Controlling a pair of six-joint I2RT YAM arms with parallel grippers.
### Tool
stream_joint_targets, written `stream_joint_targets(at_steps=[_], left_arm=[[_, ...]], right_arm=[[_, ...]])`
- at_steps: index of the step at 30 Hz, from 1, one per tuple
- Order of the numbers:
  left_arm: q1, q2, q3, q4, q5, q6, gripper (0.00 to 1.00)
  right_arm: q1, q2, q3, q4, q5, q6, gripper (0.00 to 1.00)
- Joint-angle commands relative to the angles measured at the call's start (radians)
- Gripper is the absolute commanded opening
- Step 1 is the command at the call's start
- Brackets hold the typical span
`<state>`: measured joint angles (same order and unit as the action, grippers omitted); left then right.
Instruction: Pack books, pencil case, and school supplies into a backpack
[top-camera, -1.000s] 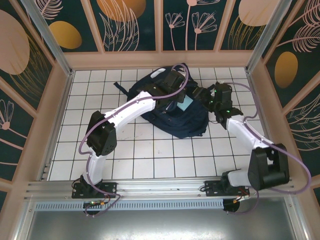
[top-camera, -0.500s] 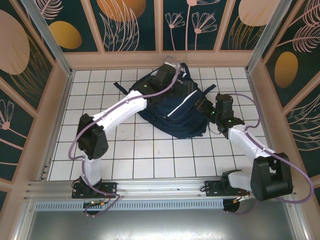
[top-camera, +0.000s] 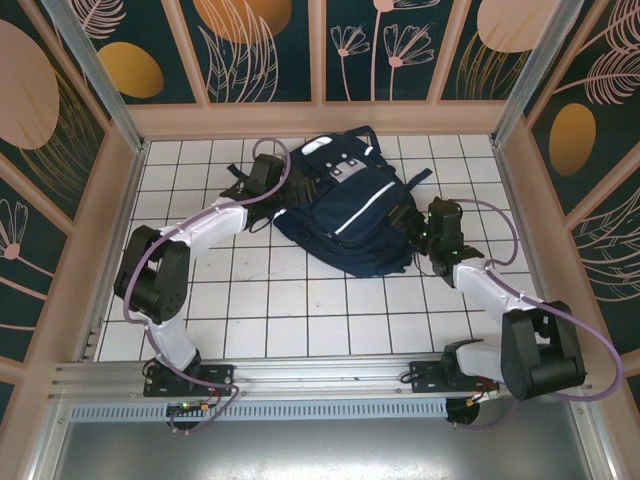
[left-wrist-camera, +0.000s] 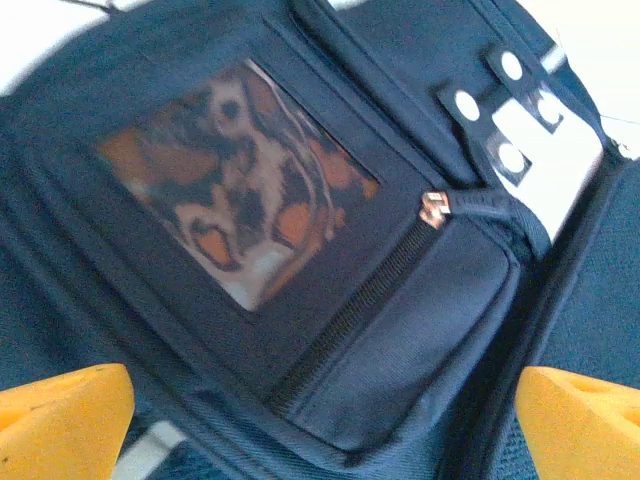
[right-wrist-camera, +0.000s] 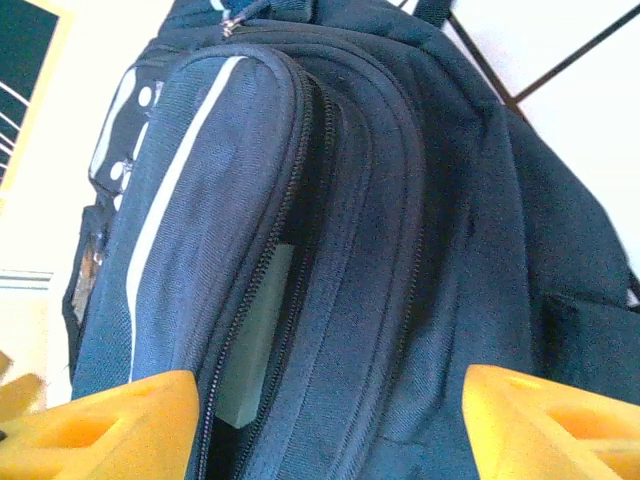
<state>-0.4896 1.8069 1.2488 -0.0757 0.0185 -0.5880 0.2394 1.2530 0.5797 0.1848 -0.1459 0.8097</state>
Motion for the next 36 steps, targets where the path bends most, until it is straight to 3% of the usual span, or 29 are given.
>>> stream_joint_targets(at_steps=[1,13,17,20,28,33,36], left_arm=[[-0.011,0.038,-0.025,0.166,0.119,0.014,0.96],[-0.016,0.107,-0.210,0.264,0.305,-0.102,0.77],[-0.049,0.087,-0.270,0.282,0.328,-0.157,0.75],[-0.081,0.060,-0.296,0.275,0.318,-0.185,0.76],[-0.096,0.031,-0.226,0.239,0.270,-0.256,0.78],[-0.096,0.043,-0.184,0.241,0.248,-0.290,0.81],[-0.096,0.063,-0.170,0.252,0.248,-0.308,0.82]], right_arm=[[-0.001,0.038,-0.017,0.184,-0.009,0.029,0.72],[-0.028,0.356,0.224,0.229,-0.039,-0.050,0.69],[-0.041,0.449,0.362,0.137,-0.036,-0.119,0.69],[-0.043,0.470,0.454,0.003,0.036,-0.162,0.70],[-0.024,0.304,0.493,-0.323,0.302,-0.239,0.73],[0.050,0.155,0.435,-0.481,0.331,-0.260,0.72],[0.129,0.100,0.386,-0.518,0.284,-0.222,0.71]])
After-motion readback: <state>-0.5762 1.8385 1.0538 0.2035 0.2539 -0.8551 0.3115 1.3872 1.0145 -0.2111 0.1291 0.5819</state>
